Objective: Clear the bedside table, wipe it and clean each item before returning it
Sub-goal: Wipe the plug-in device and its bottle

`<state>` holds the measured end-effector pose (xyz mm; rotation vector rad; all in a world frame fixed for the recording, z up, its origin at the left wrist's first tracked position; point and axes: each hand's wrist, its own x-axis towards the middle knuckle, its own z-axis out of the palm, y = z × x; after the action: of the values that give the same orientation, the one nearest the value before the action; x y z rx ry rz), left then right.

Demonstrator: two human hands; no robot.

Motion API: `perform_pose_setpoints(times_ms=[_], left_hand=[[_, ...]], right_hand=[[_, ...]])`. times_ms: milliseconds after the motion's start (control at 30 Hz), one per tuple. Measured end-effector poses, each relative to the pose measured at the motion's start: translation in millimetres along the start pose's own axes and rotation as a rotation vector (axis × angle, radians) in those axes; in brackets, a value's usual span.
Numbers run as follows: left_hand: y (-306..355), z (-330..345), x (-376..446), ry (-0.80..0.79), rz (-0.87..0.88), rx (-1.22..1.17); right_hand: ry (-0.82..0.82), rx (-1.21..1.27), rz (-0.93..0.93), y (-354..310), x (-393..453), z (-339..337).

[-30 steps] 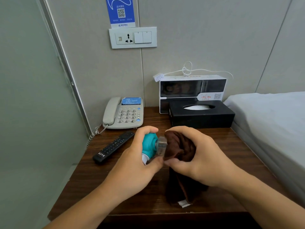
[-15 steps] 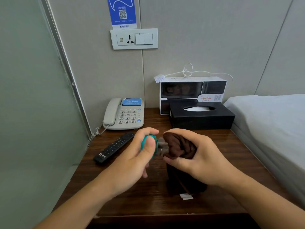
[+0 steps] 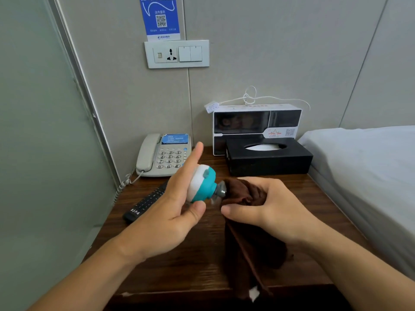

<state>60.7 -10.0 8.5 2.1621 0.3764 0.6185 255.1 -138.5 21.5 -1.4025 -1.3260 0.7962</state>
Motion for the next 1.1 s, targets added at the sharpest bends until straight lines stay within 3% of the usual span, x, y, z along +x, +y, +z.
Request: perform_pose_setpoints(times_ms=[67,200,300,667,867,1000,1100], left_hand=[[1,0,0,-0.013,-0.072,0.002],[3,-1,2,0.085,-0.12,0.173],[10,-1,2,0.126,-0.157,0.037],[-3,-9,-1,0.007,0.029,-0.148],[2,-11,-1,0.041,0.008,-0.156],[-4,-17,3,0.123,-0.102,0.016],[-5,-14,2,0.078,-0.002,0.135]], right_hand=[[0.061,-0.21,-0.182,2,1,0],[0.195,-0.54,-0.367,10,2,-4],[0.247,-0.713,-0.443,15,1,-4],[0.094,-0.398,-0.292,11,2,-4],[0.159,-0.56,-0.32,12,2,3],[0.164,-0.677,-0.344,15,3,7],[0.134,-0.599,-0.295,18,3,4]])
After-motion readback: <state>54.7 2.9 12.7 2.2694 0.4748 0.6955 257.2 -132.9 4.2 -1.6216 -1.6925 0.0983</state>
